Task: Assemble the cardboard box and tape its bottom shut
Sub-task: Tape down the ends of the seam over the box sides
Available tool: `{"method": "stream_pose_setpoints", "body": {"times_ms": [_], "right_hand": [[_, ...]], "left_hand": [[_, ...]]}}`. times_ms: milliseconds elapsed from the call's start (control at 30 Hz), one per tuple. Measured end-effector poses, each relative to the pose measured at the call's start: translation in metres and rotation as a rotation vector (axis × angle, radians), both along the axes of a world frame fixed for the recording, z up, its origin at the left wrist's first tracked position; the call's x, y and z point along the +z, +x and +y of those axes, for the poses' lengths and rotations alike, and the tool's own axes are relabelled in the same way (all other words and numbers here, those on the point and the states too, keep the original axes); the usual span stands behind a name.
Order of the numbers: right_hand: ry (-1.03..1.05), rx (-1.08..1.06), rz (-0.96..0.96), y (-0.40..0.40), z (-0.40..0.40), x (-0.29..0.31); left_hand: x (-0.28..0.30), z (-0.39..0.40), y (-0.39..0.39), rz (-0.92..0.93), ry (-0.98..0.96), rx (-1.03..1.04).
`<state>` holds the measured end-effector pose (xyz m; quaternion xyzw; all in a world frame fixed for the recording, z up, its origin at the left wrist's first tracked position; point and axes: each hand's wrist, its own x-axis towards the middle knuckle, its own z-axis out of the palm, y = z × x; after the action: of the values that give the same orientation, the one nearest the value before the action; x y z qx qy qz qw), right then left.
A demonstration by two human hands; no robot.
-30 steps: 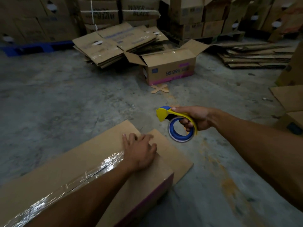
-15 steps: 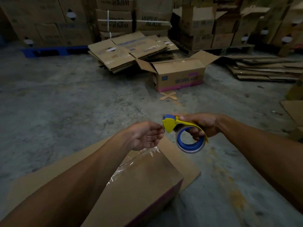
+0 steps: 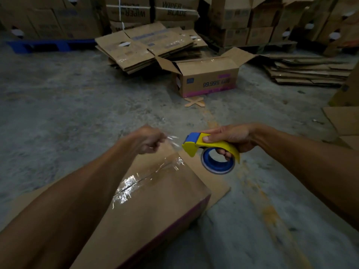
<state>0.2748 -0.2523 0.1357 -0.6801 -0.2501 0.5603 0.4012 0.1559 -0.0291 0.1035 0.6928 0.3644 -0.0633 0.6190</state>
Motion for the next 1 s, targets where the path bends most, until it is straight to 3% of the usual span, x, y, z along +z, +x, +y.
{"method": "stream_pose_setpoints", "body": {"times_ms": [200,400,1000], "right_hand": [[0.007,-0.18,-0.157,-0.026,0.007,-0.007],[0.035,-0.348,-0.185,-0.041,0.05,-0.017],[-0.043,-0.383,-0.183,-0.042,0.116,-0.034]], "left_hand": [[-0.014,0.016,0.029,-0.079,0.326,-0.094],[-0.039,0.045,0.069,-0.182,0.637,-0.216],[-0.097,0.098,0.072,-0.185,0.569,-0.147]]}}
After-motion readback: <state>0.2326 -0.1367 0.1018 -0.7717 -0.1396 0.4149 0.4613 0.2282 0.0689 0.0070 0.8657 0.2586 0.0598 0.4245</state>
